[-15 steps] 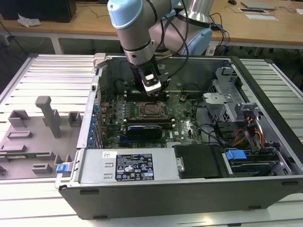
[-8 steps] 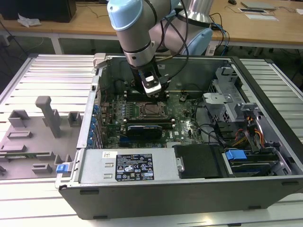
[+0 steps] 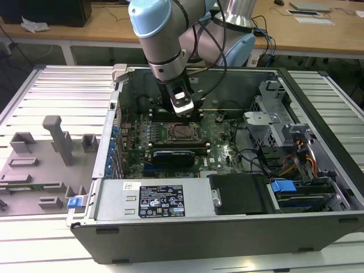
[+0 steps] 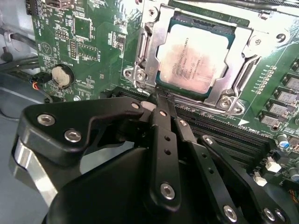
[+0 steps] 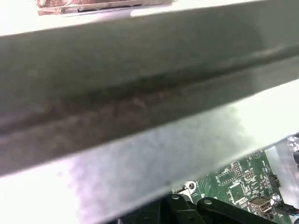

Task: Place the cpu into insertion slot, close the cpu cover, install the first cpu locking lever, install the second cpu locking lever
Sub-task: 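Install the first cpu locking lever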

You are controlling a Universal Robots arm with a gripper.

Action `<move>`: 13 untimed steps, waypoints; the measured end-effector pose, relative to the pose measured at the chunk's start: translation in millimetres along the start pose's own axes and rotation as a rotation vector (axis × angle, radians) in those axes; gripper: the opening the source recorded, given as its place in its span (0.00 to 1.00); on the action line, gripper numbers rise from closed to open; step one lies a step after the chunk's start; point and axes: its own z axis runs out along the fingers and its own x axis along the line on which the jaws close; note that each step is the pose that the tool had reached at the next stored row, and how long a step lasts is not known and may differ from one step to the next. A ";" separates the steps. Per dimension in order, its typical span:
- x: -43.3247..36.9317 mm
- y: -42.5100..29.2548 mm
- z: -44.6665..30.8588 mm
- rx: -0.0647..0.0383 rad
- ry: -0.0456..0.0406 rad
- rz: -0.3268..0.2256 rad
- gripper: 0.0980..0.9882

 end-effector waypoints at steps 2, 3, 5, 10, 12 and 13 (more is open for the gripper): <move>-1.1 0.8 -4.0 0.000 0.0001 0.000 0.01; -2.1 1.6 -8.0 0.000 0.0000 0.000 0.01; -3.7 2.8 -13.9 0.000 0.0000 0.000 0.01; -7.1 5.3 -26.5 0.000 -0.0001 0.000 0.01; -7.1 5.3 -26.5 0.000 -0.0001 0.000 0.01; -7.1 5.3 -26.6 0.001 0.0009 0.000 0.01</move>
